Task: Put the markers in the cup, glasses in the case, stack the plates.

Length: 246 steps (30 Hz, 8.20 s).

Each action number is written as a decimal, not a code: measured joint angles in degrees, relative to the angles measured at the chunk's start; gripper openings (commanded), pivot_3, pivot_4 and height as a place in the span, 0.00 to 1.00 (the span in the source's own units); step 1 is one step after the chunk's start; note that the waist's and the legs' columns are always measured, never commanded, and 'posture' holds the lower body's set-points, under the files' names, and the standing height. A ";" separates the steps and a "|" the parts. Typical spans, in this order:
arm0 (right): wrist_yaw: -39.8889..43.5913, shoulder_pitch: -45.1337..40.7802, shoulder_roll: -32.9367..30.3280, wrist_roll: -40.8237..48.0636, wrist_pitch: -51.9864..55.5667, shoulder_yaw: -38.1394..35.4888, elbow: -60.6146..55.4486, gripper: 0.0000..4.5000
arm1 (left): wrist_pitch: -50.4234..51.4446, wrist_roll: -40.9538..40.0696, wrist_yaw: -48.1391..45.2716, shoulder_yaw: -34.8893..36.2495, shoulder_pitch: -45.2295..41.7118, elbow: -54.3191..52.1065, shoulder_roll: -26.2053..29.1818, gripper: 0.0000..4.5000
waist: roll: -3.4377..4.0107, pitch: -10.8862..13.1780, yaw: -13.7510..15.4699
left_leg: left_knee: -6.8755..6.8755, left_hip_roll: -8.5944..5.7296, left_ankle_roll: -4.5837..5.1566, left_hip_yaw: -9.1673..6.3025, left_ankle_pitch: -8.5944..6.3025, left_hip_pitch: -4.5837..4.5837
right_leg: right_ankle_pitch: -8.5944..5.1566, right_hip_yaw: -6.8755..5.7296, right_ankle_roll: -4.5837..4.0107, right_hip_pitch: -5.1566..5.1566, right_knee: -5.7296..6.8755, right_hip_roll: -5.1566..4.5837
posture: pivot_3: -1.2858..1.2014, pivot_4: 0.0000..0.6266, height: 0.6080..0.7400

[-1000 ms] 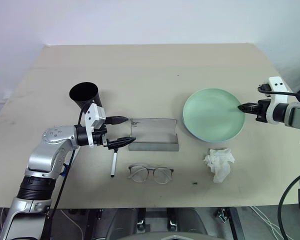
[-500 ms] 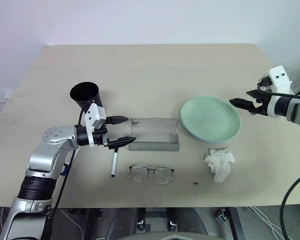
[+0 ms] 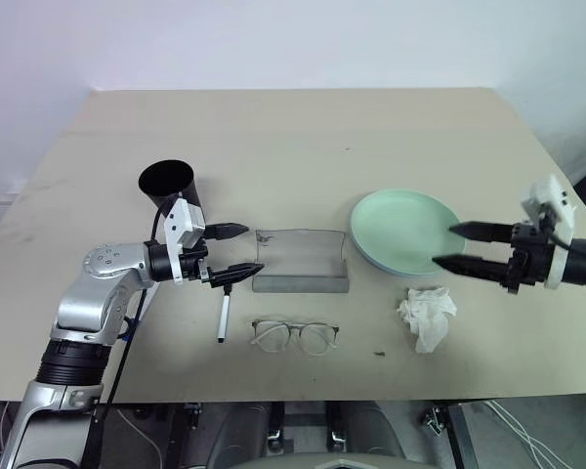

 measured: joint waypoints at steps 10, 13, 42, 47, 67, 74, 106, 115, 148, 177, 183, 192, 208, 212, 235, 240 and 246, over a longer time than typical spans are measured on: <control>-0.65 11.71 -0.59 -4.90 -4.15 6.23 -5.92 0.99 | -0.96 0.73 -0.31 -0.01 -0.48 1.42 -0.22 1.00 | -0.02 -0.01 -0.08 | 0.16 0.00 0.03 0.03 0.01 -0.05 | 0.00 0.00 0.01 0.02 -0.04 0.00 | 0.52 0.24 1.00; -1.06 11.79 -0.59 -5.99 -5.54 6.71 -5.89 0.99 | -1.19 0.82 -0.34 -0.04 -0.48 1.92 -0.56 1.00 | -0.03 -0.01 -0.08 | 0.21 0.00 0.03 0.02 0.01 -0.04 | 0.02 0.00 0.03 0.05 -0.04 0.00 | 0.52 0.24 1.00; -3.31 3.51 1.50 -9.22 -13.81 7.92 -2.02 0.01 | -3.16 1.97 -0.73 -0.53 -2.42 5.44 -2.03 1.00 | -0.03 0.00 -0.13 | 0.38 0.02 0.04 0.02 0.01 -0.04 | 0.04 -0.02 0.08 0.13 -0.02 -0.01 | 0.52 0.24 1.00; -9.79 -13.71 4.92 1.12 -6.39 0.39 1.81 0.01 | -3.12 1.87 -0.99 -0.48 -2.89 5.62 -1.91 1.00 | -0.03 0.00 -0.19 | 0.39 0.02 0.03 0.02 0.00 -0.04 | 0.07 -0.02 0.12 0.11 -0.02 -0.01 | 0.52 0.24 1.00; -14.13 -32.51 12.22 -20.86 -9.63 22.95 34.10 0.82 | -0.71 1.85 -0.01 0.13 -2.80 4.46 -0.92 1.00 | -0.02 0.00 -0.46 | 0.28 0.02 0.18 0.49 -0.07 -0.23 | 0.18 0.04 0.26 -0.22 0.00 -0.22 | 0.52 0.24 1.00; -10.34 -33.16 11.74 -19.42 -8.61 21.27 31.35 0.98 | -0.44 1.77 1.04 0.71 -1.50 2.78 -0.09 1.00 | -0.01 0.01 -0.55 | 0.21 0.02 0.18 0.61 -0.08 -0.23 | 0.18 0.05 0.27 -0.29 0.02 -0.27 | 0.52 0.24 1.00; 11.68 -49.12 25.37 -2.06 22.62 51.93 18.65 0.98 | -2.25 0.19 -0.06 2.11 2.68 0.92 -0.12 1.00 | -0.08 -0.03 -1.69 | -0.21 0.00 0.47 1.52 -0.13 -0.20 | 0.38 -0.12 0.41 -0.59 0.01 -0.86 | 0.52 0.24 1.00; 12.83 -49.81 26.43 -5.21 21.39 56.52 20.70 0.98 | -0.99 -3.89 -9.33 2.87 4.98 -1.65 7.29 1.00 | -0.08 -0.03 -1.96 | -0.30 0.00 0.46 1.53 -0.13 -0.18 | 0.38 -0.16 0.39 -0.64 0.01 -0.87 | 0.52 0.24 1.00; 16.23 -50.40 29.16 -9.85 19.09 62.67 21.39 0.78 | -7.44 -2.95 -17.37 2.67 8.15 -1.59 11.29 1.00 | -0.07 -0.03 -1.92 | -0.39 0.00 0.46 1.59 -0.13 -0.18 | 0.32 -0.17 0.28 -0.70 -0.03 -0.89 | 0.52 0.24 1.00; 14.93 -51.16 31.31 -12.09 18.21 62.76 22.64 0.43 | -8.72 -1.73 -16.19 2.57 8.27 -1.32 10.05 1.00 | -0.07 -0.03 -1.93 | -0.42 0.00 0.46 1.61 -0.14 -0.18 | 0.33 -0.18 0.29 -0.72 -0.03 -0.90 | 0.52 0.24 1.00; 15.49 -51.12 31.09 -12.67 18.00 64.66 22.55 0.43 | -8.82 -1.71 -15.64 2.57 8.28 -1.32 9.75 1.00 | -0.07 -0.03 -1.94 | -0.42 0.00 0.46 1.61 -0.14 -0.19 | 0.33 -0.18 0.29 -0.73 -0.03 -0.90 | 0.52 0.24 1.00; 16.40 -50.98 31.09 -12.79 18.40 65.77 22.76 0.35 | -9.53 -1.57 -14.87 2.58 8.68 -1.37 9.06 1.00 | -0.07 -0.03 -1.95 | -0.42 0.00 0.46 1.62 -0.14 -0.19 | 0.33 -0.18 0.28 -0.73 -0.03 -0.91 | 0.52 0.24 1.00; 18.20 -51.56 30.42 -12.13 19.04 65.70 23.19 0.01 | -9.57 -1.45 -13.98 2.59 10.45 -1.61 9.10 1.00 | -0.09 -0.04 -1.88 | -0.42 0.00 0.46 1.64 -0.14 -0.16 | 0.31 -0.18 0.22 -0.70 -0.04 -0.93 | 0.52 0.24 1.00; 20.37 -55.55 28.19 -9.98 20.45 62.08 23.08 0.01 | -9.54 -1.45 -13.95 2.63 10.45 -1.60 9.25 1.00 | -0.08 -0.03 -1.91 | -0.44 0.00 0.47 1.66 -0.14 -0.19 | 0.31 -0.18 0.24 -0.74 -0.07 -0.94 | 0.52 0.24 1.00; 28.56 -70.00 36.66 -34.95 -23.06 60.64 60.58 0.01 | -9.40 -1.52 -9.98 5.37 13.72 -2.93 10.12 1.00 | -0.06 -0.02 -3.29 | -0.61 0.00 0.33 1.89 -0.06 -0.21 | 0.41 -0.21 0.38 -0.93 0.03 -1.01 | 0.52 0.24 1.00; 28.65 -67.25 37.75 -37.05 -25.79 61.98 61.01 0.01 | -9.29 -1.79 -9.18 5.85 15.81 -4.48 10.20 1.00 | -0.05 -0.02 -3.37 | -0.63 -0.01 0.27 1.90 -0.03 -0.19 | 0.41 -0.21 0.38 -0.95 0.05 -1.02 | 0.52 0.24 1.00; 28.24 -65.68 40.00 -40.45 -25.85 61.61 60.66 0.01 | -9.27 -1.84 -8.90 6.84 16.30 -5.09 10.36 1.00 | -0.06 -0.02 -3.37 | -0.63 -0.01 0.27 1.91 -0.03 -0.16 | 0.41 -0.21 0.37 -0.92 0.05 -1.02 | 0.52 0.24 1.00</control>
